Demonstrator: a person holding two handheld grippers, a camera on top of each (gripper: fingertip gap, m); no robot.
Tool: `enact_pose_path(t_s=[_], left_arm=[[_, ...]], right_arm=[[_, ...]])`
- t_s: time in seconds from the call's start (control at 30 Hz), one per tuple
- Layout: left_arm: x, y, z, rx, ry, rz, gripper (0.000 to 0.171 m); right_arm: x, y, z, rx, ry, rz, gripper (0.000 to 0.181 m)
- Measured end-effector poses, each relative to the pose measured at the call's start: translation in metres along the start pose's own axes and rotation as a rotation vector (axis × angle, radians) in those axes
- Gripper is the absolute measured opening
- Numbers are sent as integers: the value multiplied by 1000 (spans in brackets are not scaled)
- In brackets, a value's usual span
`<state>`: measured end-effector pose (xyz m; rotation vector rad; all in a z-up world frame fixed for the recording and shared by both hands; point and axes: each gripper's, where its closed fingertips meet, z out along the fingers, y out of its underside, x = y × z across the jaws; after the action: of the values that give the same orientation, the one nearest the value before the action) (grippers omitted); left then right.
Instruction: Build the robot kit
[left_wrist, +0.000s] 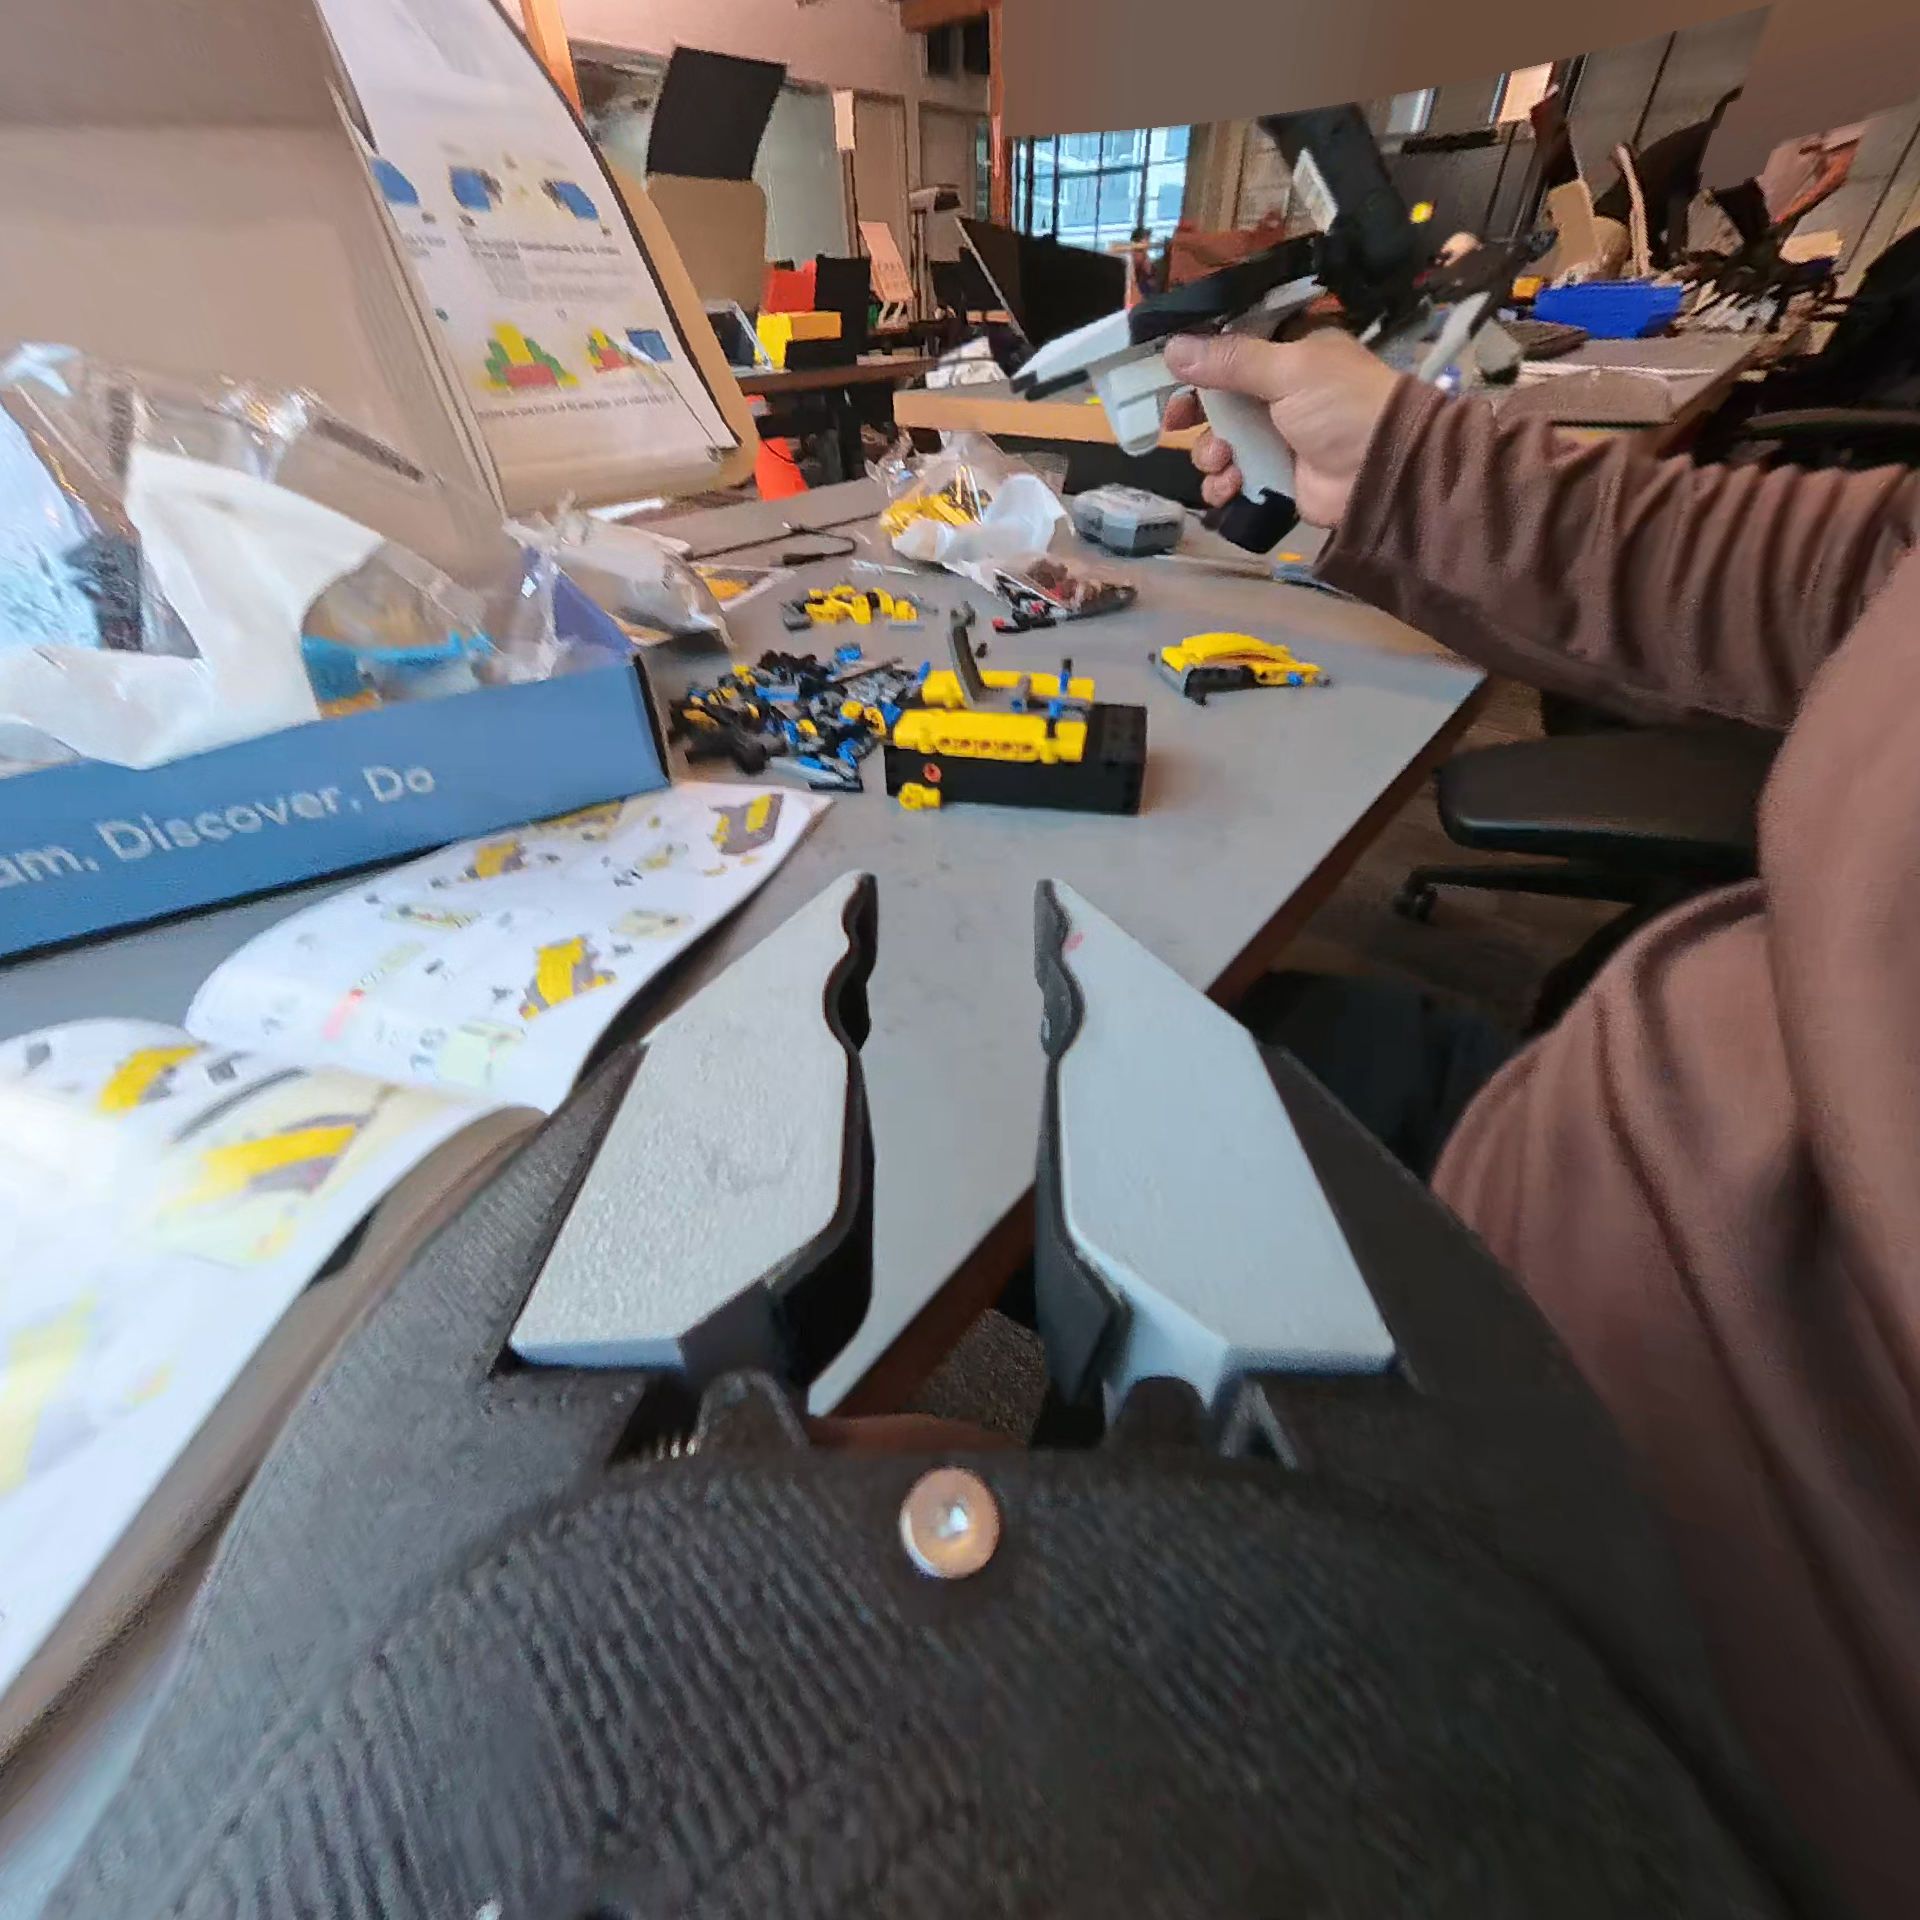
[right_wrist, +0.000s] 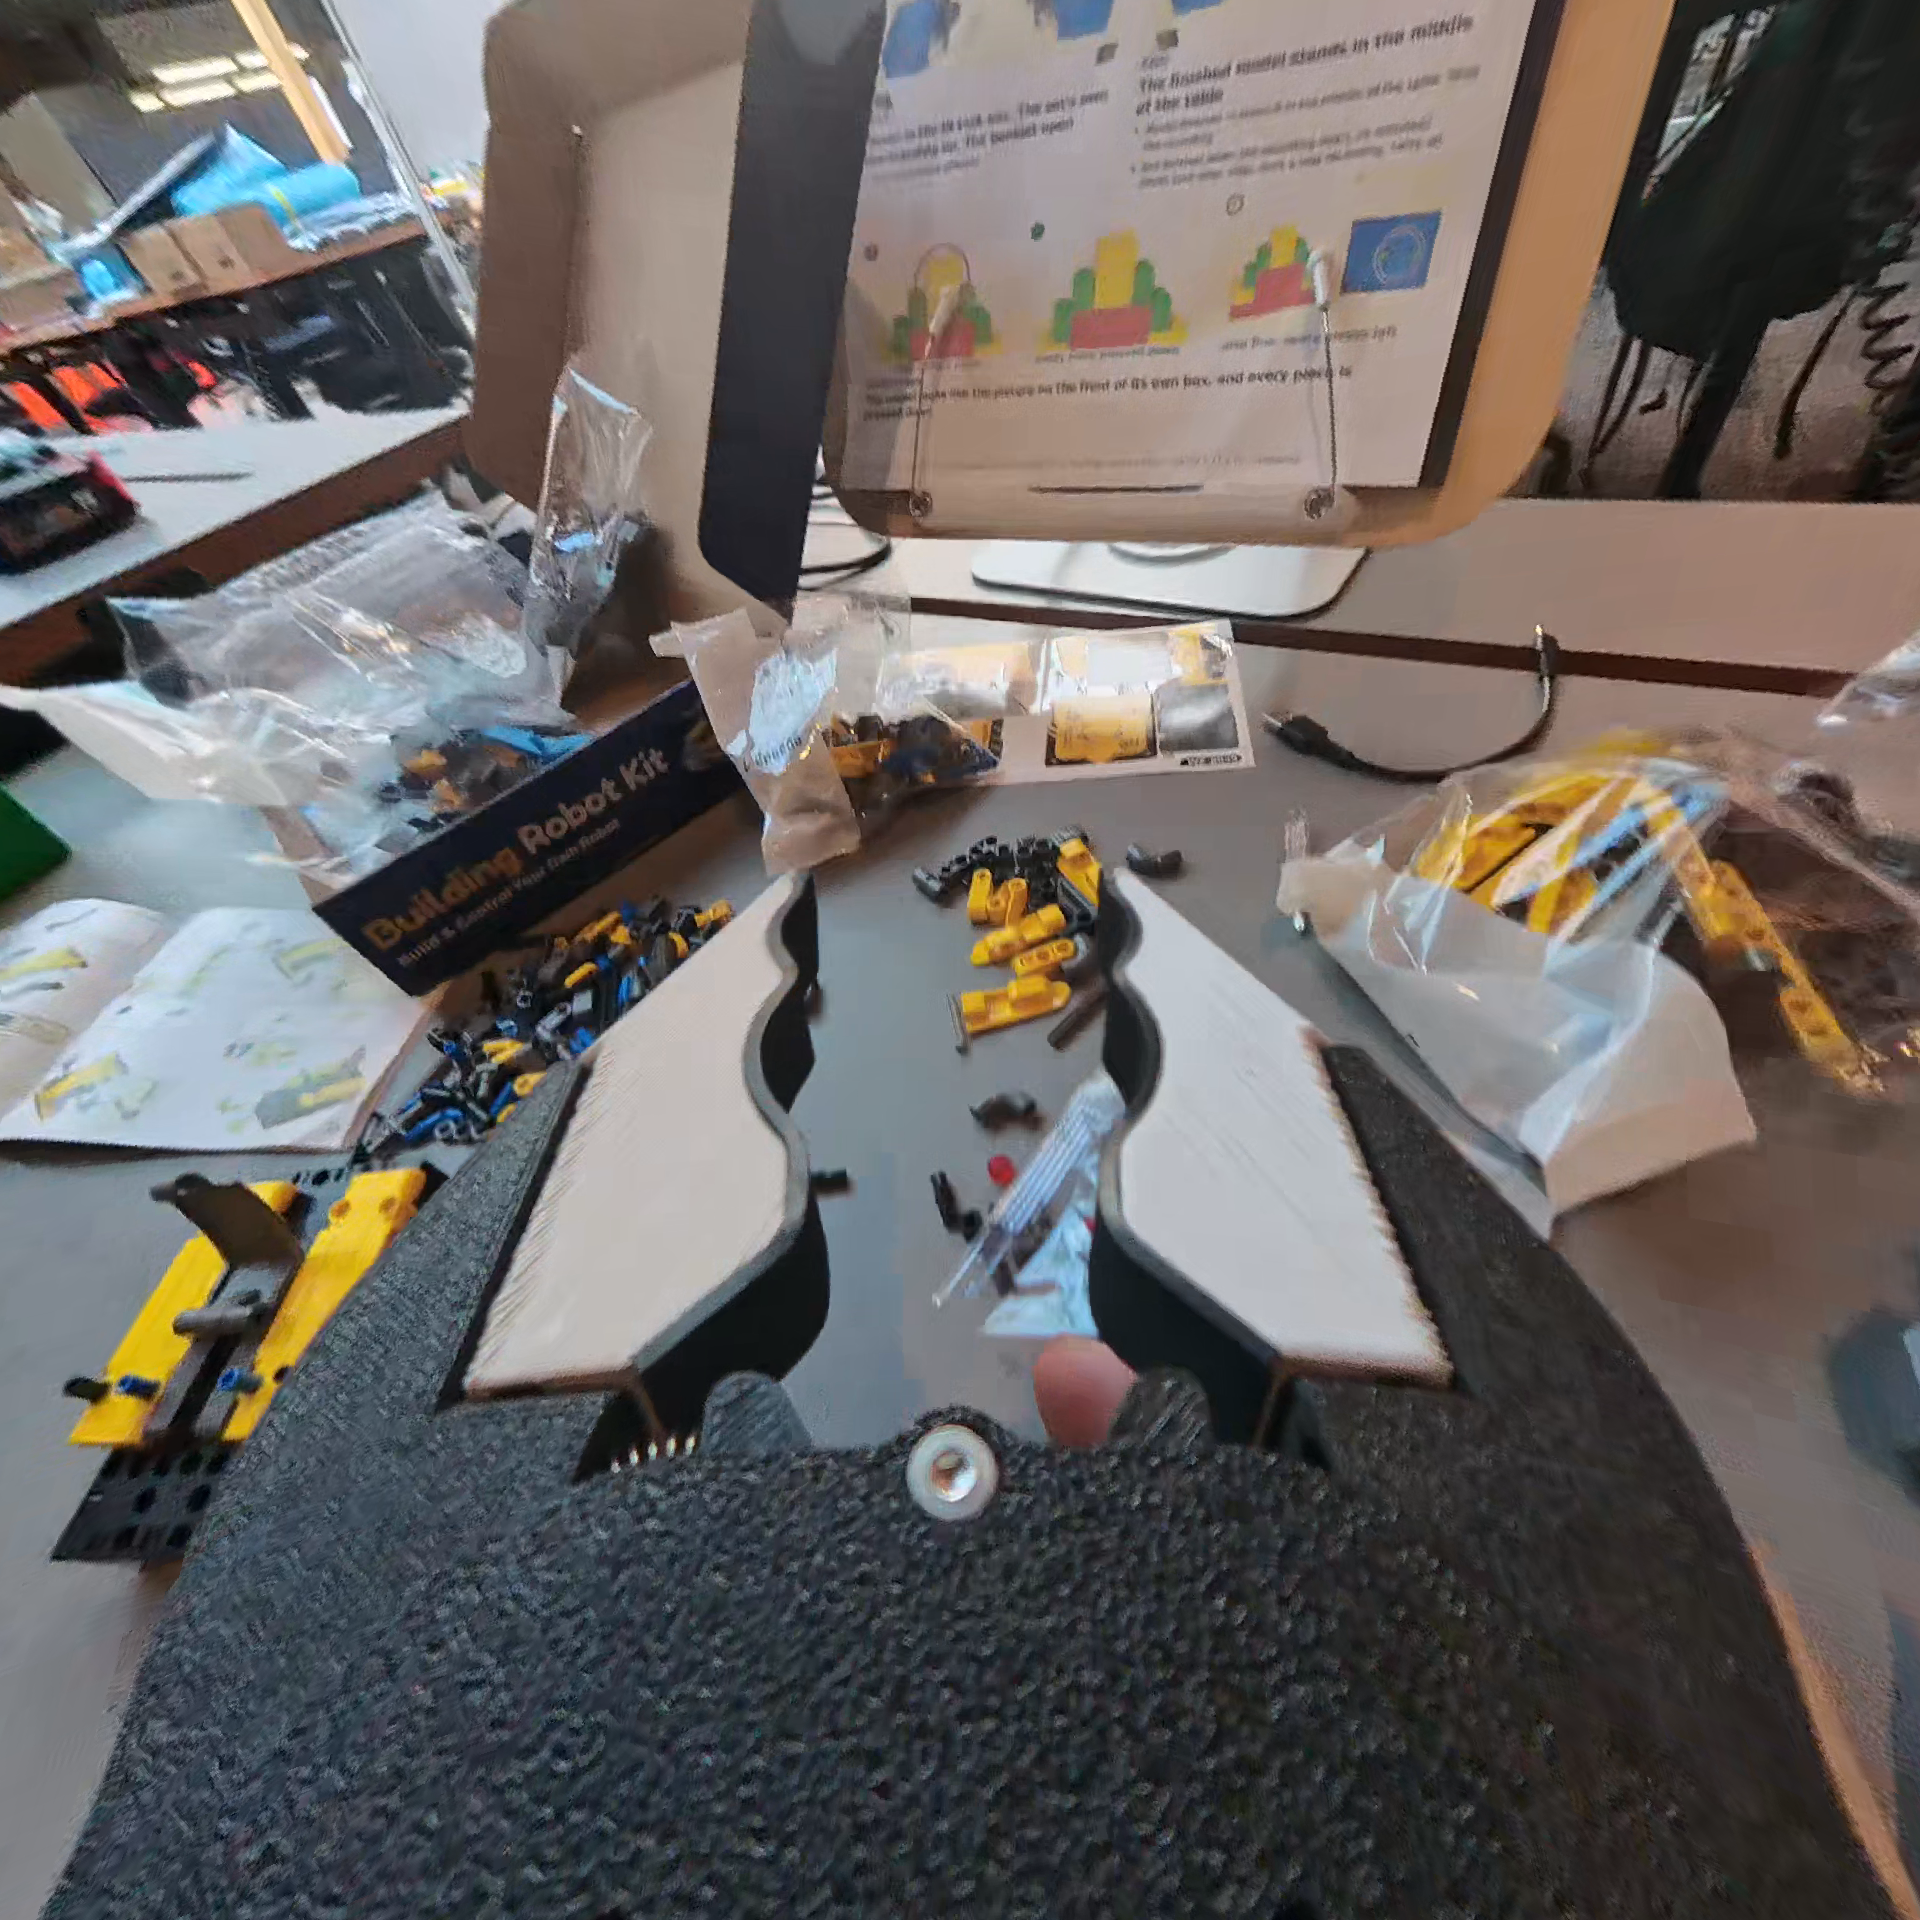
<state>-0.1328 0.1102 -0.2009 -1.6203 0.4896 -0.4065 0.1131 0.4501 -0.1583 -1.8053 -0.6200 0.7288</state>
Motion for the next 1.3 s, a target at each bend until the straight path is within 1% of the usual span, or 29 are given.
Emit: enact_pose_path(t_s=[0.1, 0.2, 0.27, 0.33, 0.4, 0.5, 0.6, 0.73, 0.83, 0.9, 0.97, 1.0, 1.07, 1.1, 1.13, 1.2, 1.27, 1.3], left_arm=[[-16, -11, 9, -14, -48, 26, 31], [-30, -11, 16, -34, -89, 55, 32], [-36, -3, 19, -71, -109, 40, 32], [-40, 10, 20, -125, -128, 10, 33], [-42, 22, 18, -166, -150, 9, 33], [-45, 32, 16, -207, -187, 35, 33], [-47, 28, 21, -208, -203, 21, 33], [-70, 24, 31, -275, -293, -7, 38], [-86, 8, 42, -297, -332, 7, 39], [-100, -9, 55, -331, -340, 65, 41], [-114, -31, 72, -366, -339, 166, 42], [-119, -42, 82, -385, -321, 236, 41], [-135, -64, 102, -415, -327, 405, 36], [-141, -69, 112, -448, -310, 487, 36], [-145, -68, 122, -502, -268, 560, 39], [-158, -54, 137, -651, -178, 706, 44], [-182, -41, 147, -777, -148, 849, 47], [-194, -31, 149, -852, -120, 895, 47]], right_arm=[[-14, -16, 29, -25, -82, -32, 57], [-32, -13, 54, -90, -127, -138, 59], [-42, -8, 63, -106, -139, -201, 59], [-49, -2, 66, -93, -156, -254, 59], [-57, 6, 68, -86, -205, -284, 59], [-67, 15, 68, -85, -274, -276, 59], [-66, 20, 69, -95, -265, -299, 59], [-61, 19, 69, -81, -217, -314, 59], [-56, 13, 66, -53, -195, -287, 58], [-53, 7, 63, -30, -187, -254, 57], [-51, 1, 60, -4, -184, -221, 56], [-50, -2, 58, 11, -182, -204, 56], [-47, -7, 55, 42, -174, -192, 54], [-44, -8, 54, 50, -165, -191, 54], [-42, -8, 54, 52, -157, -187, 54], [-41, -7, 55, 52, -163, -169, 53], [-42, -6, 55, 50, -177, -149, 53], [-41, -7, 55, 51, -177, -147, 53]])
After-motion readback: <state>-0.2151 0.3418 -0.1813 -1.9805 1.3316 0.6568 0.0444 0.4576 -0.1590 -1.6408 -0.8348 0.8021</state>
